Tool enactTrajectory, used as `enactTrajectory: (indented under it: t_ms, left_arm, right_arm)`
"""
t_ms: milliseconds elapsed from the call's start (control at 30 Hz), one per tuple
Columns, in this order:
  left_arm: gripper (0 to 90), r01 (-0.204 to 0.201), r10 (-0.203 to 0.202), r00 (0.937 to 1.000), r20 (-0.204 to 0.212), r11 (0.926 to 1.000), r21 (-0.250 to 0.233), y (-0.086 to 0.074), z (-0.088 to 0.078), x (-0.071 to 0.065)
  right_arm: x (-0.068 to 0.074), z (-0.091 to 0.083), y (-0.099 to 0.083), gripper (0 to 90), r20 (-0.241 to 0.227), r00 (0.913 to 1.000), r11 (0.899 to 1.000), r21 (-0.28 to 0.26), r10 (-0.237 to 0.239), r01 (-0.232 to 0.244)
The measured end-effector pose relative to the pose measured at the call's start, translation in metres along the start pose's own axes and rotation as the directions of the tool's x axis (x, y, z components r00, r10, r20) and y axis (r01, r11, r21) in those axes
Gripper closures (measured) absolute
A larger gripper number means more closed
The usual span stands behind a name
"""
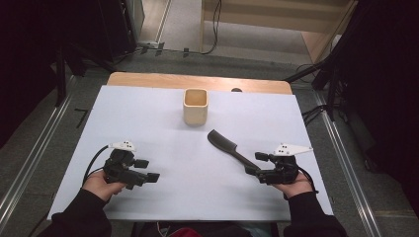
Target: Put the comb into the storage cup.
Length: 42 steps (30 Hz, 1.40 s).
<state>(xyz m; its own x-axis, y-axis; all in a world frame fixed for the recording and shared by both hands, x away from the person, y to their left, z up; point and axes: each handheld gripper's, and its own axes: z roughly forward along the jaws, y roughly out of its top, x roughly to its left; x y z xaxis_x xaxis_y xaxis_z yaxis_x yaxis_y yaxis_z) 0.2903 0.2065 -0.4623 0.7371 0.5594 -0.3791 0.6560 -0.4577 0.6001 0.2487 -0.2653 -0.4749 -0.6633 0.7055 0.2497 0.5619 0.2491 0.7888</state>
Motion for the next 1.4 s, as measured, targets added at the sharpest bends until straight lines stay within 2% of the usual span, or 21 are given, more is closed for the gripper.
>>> enactTrajectory:
  t_ms: [233,600,1067,1400]
  left_arm:
    - [22.1,0.001,-0.001,1.0,0.0,1.0,0.001,0.0,0.001,0.0]
    - [22.1,0.0,0.0,1.0,0.002,1.0,0.003,0.0,0.001,-0.001]
    - [22.1,-0.004,0.004,1.0,0.0,1.0,0.009,0.001,0.002,-0.001]
    - [22.1,-0.004,0.004,1.0,0.0,0.9999,0.01,0.001,0.002,-0.001]
  right_arm:
    - [-0.001,-0.004,-0.005,26.3,0.007,0.9999,1.0,-0.007,0.012,-0.012]
    - [-0.004,-0.005,-0.001,26.3,0.02,0.9997,1.0,-0.018,0.013,-0.012]
    - [-0.024,-0.004,0.007,26.3,0.056,0.9979,0.998,-0.047,0.032,-0.03]
    - [-0.03,0.002,0.007,25.6,0.06,0.9978,0.999,-0.037,0.026,-0.024]
